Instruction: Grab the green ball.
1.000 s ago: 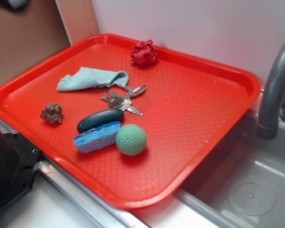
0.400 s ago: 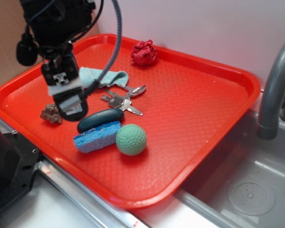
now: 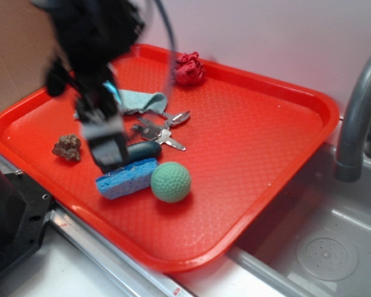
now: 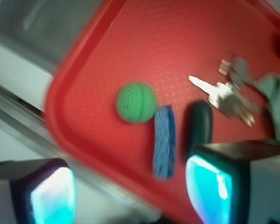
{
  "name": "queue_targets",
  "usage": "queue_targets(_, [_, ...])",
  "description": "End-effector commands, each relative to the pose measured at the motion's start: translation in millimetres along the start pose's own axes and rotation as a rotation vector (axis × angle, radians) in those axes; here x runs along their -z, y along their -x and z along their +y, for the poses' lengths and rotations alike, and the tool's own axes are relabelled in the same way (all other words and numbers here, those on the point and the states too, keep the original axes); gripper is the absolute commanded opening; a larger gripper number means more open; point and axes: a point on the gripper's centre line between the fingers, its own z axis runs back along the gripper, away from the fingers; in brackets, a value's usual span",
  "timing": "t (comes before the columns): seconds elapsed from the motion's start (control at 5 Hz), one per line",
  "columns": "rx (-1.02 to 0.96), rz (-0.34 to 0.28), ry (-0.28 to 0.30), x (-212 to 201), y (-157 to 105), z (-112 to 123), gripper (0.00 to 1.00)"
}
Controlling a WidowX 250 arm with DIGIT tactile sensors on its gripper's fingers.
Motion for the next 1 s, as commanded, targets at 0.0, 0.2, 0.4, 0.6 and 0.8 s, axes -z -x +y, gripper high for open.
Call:
queue_targets(0.0, [0.305, -0.061, -0.024, 44, -20, -11, 1.00])
queue_targets(0.2, [0.323, -0.055, -0.011, 64, -26, -10, 1.00])
queue_targets(0.4, [0.307, -0.014, 0.005, 78, -35, -4, 1.00])
queue_targets(0.6, [0.263, -0.011, 0.016, 77, -35, 4, 0.00])
queue_targets(0.8, [0.206, -0.031, 0.015, 58, -25, 14, 0.00])
